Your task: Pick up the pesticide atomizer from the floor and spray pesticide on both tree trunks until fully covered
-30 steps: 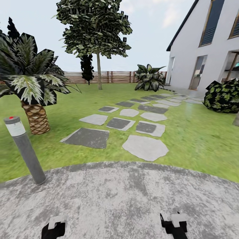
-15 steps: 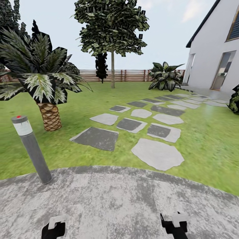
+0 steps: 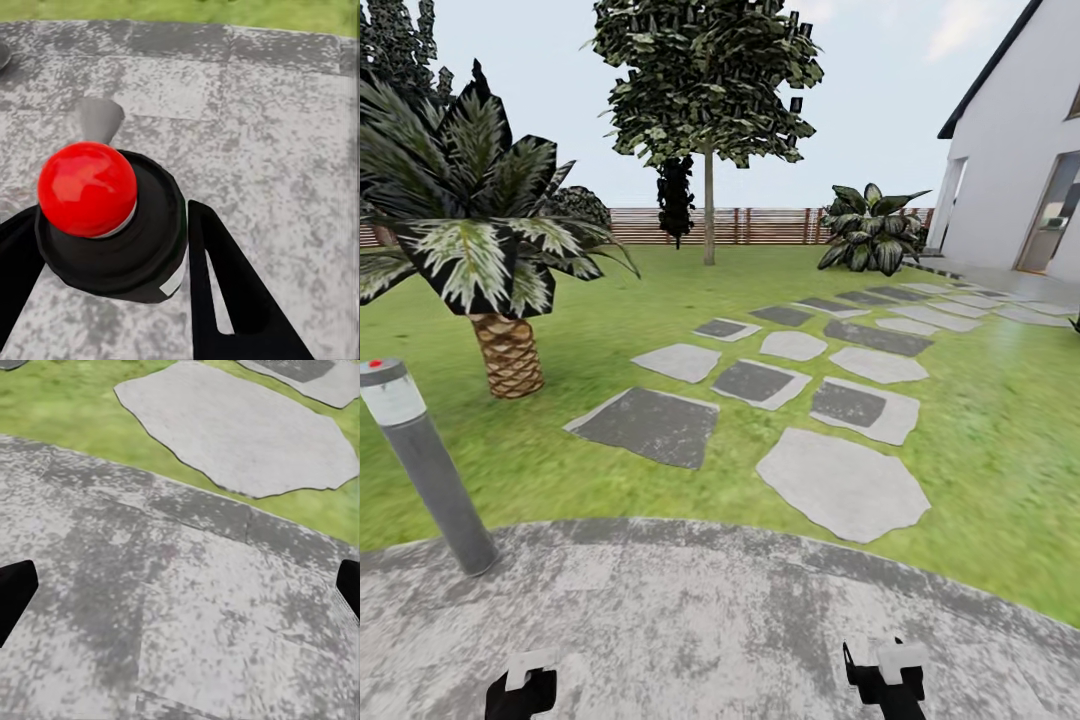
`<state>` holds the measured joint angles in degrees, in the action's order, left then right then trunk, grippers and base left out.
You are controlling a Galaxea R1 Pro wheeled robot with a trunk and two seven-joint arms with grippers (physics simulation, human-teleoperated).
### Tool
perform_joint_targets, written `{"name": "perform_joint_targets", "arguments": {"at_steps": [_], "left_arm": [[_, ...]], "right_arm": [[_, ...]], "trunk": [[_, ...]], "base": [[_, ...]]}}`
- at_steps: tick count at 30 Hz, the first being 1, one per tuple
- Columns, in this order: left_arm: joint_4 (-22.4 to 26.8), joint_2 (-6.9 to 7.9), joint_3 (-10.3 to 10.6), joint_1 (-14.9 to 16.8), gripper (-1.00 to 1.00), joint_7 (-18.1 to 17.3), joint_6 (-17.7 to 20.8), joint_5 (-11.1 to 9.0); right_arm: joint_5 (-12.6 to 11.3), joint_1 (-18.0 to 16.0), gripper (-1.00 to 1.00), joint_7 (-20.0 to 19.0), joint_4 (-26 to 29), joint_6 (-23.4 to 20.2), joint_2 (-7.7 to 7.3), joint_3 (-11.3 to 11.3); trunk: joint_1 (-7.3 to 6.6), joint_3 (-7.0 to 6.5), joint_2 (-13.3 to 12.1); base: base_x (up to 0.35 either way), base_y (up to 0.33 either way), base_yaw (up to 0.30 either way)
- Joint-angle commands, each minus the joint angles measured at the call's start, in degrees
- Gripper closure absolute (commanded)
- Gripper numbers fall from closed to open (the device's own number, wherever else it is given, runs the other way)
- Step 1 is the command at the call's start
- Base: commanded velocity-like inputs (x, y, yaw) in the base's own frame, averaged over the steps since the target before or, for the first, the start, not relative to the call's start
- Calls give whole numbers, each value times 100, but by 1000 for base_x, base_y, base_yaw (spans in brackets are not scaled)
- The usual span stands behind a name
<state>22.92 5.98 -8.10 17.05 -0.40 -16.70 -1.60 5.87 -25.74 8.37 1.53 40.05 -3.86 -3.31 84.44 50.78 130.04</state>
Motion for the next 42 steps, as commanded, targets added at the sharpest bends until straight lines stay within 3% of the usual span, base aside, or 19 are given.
{"name": "perform_joint_targets", "arguments": {"at_steps": [1, 42], "left_arm": [[-2, -1, -7, 3, 100, -4, -18, -16], [-4, -1, -7, 3, 100, -4, -18, -16]], "right_arm": [[55, -3, -100, 60, -3, 2, -1, -29], [55, -1, -100, 60, -4, 2, -1, -29]], "trunk": [[2, 5, 2], [2, 172, 2]], "base": [[296, -169, 1], [295, -169, 0]]}}
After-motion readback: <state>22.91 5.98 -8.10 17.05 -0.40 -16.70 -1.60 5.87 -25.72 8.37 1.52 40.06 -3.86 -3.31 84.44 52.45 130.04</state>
